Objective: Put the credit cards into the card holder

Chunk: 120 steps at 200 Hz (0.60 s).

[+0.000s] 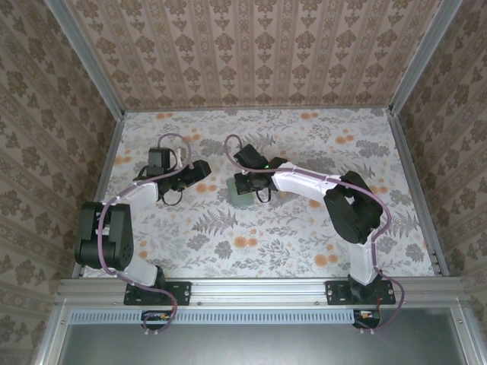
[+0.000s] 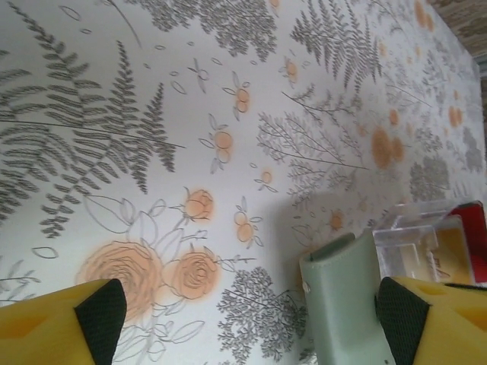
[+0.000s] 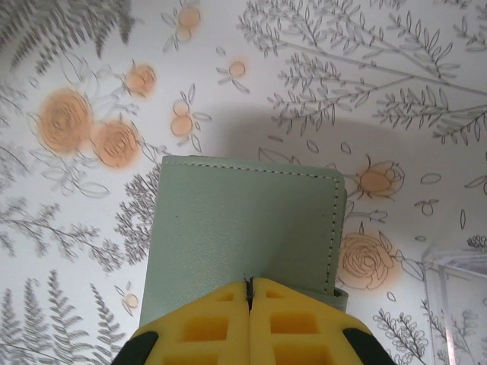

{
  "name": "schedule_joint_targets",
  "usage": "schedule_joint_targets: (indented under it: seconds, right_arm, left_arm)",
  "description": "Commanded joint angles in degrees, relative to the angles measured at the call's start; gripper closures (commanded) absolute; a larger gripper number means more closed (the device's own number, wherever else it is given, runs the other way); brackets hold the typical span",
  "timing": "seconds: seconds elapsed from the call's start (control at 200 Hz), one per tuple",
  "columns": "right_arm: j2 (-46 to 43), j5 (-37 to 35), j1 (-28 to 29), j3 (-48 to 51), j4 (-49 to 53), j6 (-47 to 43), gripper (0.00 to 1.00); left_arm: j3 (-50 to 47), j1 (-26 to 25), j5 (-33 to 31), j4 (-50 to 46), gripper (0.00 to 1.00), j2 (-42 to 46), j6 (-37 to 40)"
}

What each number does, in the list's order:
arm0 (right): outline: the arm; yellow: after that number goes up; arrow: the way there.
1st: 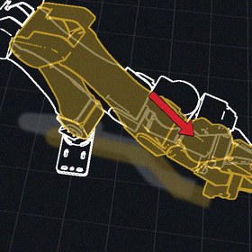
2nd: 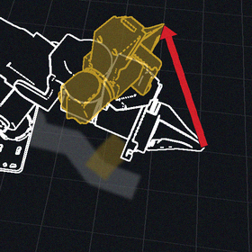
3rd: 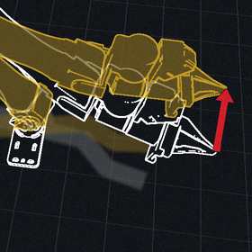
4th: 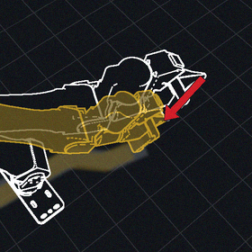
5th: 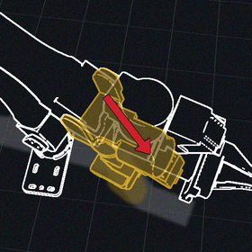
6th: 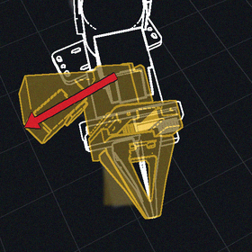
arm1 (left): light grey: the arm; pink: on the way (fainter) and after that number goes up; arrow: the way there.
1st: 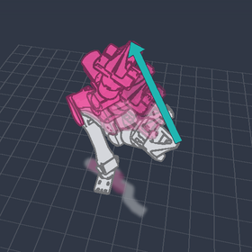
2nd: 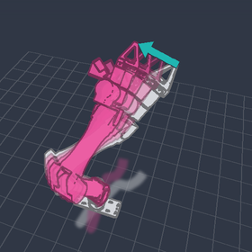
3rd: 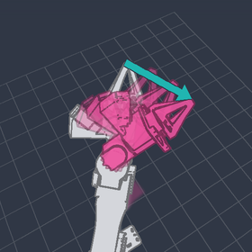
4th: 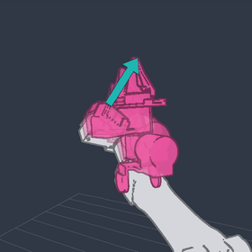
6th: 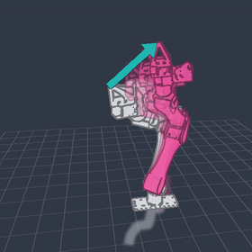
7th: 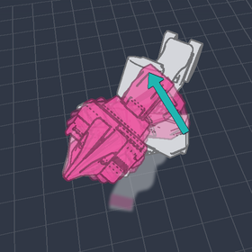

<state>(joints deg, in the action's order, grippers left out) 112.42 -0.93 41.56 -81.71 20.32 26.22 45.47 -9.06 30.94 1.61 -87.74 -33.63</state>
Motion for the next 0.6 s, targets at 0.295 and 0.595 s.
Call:
schedule_joint_targets:
  seconds: [0.295, 0.595]
  right_arm:
    - [-4.7, 3.4, -1.0, 4.4, -10.5, 5.9, 1.0]
    - [-8.3, 6.2, -2.8, 7.0, -14.6, 8.1, 1.0]
  left_arm:
    - [-1.5, -9.6, 4.5, 7.2, 0.16, 0.9, -11.7]
    - [-5.7, -11.2, 2.4, 9.9, 0.2, 4.9, -16.3]
